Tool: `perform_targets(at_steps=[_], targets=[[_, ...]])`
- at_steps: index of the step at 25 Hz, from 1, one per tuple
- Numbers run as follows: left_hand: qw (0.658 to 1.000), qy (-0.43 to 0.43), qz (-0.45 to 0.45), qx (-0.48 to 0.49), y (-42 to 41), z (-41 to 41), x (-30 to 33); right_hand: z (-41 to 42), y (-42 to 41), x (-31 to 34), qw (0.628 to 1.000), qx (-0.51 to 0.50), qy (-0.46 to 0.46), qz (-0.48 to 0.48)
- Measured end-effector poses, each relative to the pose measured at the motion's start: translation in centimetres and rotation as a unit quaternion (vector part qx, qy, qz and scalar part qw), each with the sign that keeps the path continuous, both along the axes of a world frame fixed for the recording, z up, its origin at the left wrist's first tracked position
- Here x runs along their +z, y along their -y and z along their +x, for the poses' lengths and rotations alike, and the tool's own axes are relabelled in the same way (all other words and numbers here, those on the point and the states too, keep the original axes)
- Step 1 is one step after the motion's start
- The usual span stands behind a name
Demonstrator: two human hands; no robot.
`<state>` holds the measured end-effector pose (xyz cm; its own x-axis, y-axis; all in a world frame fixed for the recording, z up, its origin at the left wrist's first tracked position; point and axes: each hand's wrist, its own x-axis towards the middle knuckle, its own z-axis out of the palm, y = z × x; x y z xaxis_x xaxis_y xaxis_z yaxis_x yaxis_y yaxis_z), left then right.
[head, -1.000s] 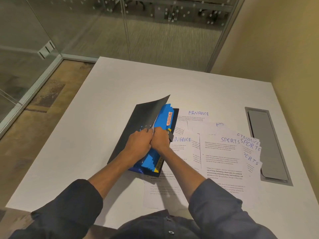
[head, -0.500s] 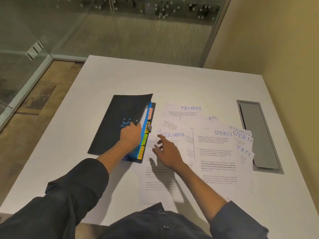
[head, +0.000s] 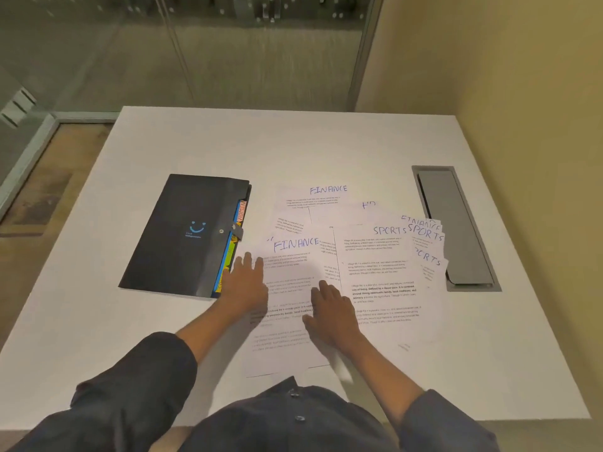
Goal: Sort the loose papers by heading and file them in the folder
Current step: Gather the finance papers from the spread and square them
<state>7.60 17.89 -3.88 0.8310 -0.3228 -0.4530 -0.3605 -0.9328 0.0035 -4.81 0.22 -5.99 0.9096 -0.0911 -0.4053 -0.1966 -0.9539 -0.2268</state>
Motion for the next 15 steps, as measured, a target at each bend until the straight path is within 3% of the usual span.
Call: perform_targets(at_steps=[4, 8, 15], targets=[[0.998, -0.029, -0.042, 0.033, 1.1, -4.9, -1.7, -0.1, 0.1, 0.0, 0.997, -0.073, 0.022, 0.013], [0.993, -0.05, -0.066, 0.082, 2.0, -7.1, -2.7, 0.2, 0.3, 1.0, 0.984, -0.155, -0.028, 0.082], [0.992, -0.056, -0.093, 0.062, 3.7, -8.5, -3.4, 2.1, 3.1, 2.3, 0.949, -0.233, -0.042, 0.209]])
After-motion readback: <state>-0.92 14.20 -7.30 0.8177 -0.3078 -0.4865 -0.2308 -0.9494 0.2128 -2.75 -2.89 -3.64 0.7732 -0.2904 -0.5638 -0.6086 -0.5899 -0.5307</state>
